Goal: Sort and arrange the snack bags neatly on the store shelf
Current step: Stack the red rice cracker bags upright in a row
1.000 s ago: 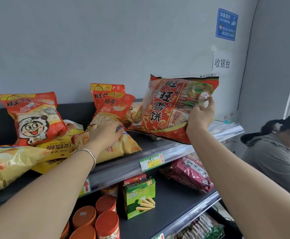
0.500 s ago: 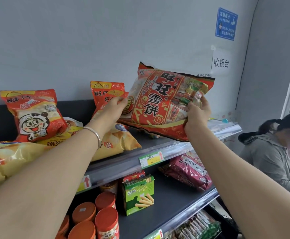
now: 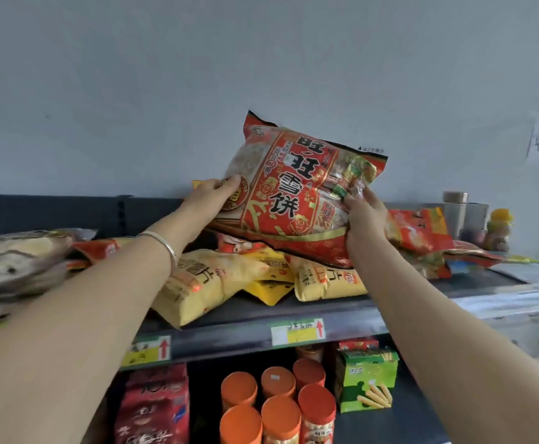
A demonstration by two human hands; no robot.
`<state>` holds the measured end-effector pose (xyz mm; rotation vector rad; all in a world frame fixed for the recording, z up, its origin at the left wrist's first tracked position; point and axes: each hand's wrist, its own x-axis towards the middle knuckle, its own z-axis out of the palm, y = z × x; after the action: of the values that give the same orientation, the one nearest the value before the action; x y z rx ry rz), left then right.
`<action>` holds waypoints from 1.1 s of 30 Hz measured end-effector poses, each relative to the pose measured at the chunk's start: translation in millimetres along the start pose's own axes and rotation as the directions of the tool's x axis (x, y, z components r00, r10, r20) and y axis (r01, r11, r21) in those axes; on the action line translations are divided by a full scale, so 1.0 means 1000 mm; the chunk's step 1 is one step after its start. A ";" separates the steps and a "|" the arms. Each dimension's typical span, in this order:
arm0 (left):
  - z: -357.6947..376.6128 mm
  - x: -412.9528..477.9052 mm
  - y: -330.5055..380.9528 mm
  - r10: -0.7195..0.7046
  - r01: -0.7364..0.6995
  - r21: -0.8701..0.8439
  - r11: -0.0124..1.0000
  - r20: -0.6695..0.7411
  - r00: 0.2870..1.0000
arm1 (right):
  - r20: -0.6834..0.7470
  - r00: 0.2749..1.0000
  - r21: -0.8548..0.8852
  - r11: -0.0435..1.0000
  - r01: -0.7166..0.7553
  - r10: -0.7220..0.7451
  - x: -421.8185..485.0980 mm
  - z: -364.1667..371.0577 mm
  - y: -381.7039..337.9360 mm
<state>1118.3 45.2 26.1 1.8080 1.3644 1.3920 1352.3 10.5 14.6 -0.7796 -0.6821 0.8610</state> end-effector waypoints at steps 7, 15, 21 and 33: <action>-0.222 -0.071 -0.075 -0.131 0.176 0.099 0.979 -0.351 0.927 | 0.367 0.920 -0.220 0.974 -0.060 0.139 -0.105 0.189 0.088; -0.399 -0.179 -0.153 -0.268 0.386 0.076 0.919 -0.596 0.757 | 0.628 0.697 -0.362 0.923 -0.131 0.346 -0.235 0.347 0.200; -0.490 -0.215 -0.189 -0.274 0.491 0.087 0.867 -0.740 0.614 | 0.754 0.538 -0.337 0.925 -0.177 0.378 -0.304 0.439 0.252; -0.618 -0.217 -0.242 -0.253 0.569 0.082 0.818 -0.837 0.485 | 0.863 0.327 -0.338 0.922 -0.191 0.384 -0.366 0.591 0.332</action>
<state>458.3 -174.2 -38.8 0.7975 2.4642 1.8241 582.3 24.3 -12.7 -0.5078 -1.6997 1.6356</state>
